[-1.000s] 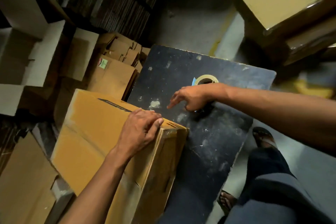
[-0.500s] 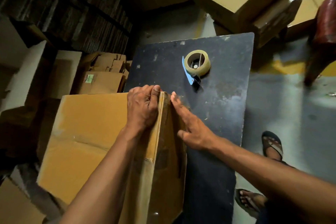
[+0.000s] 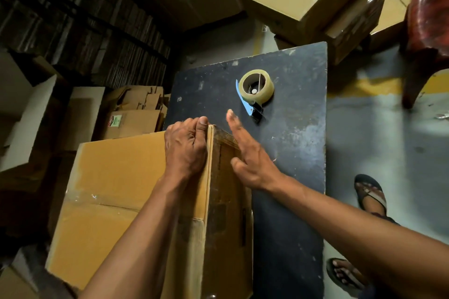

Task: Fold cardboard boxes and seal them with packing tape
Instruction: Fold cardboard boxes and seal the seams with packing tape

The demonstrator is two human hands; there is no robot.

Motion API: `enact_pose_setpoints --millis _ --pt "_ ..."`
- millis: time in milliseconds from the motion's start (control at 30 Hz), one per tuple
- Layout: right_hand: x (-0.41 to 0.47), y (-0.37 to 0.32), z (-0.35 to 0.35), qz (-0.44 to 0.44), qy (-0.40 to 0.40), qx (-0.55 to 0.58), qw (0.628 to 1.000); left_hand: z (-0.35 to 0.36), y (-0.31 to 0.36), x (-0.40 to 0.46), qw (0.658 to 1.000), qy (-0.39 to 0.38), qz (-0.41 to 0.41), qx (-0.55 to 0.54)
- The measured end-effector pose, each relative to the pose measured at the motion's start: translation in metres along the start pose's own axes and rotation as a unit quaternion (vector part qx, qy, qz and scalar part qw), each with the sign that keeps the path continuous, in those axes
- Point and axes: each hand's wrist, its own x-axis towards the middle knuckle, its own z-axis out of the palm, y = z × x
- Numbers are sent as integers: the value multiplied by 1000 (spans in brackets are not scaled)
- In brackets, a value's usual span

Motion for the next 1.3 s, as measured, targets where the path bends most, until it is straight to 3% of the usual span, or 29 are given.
enact_pose_setpoints --millis 300,467,667,833,1033,1167,1300 --pt "-40 20 9 -27 -20 -66 997 1 -1 -1 1000 -4 -15 7" --pt "-1 -15 -29 41 81 73 993 0 0 -1 1000 -14 -18 8" --pt "57 -24 -43 29 -29 44 998 -2 -2 -1 1000 -27 -8 2" --pt "72 13 -40 -12 -66 192 979 -3 -2 -1 999 -28 -18 5" --pt "77 40 -46 32 -118 201 972 -6 1 3 999 -38 -8 -10" --pt "49 65 -58 95 -100 70 988 -8 4 1 999 -47 -12 -13" --pt "47 28 -46 8 -71 129 989 -10 2 0 998 -51 -11 -17"
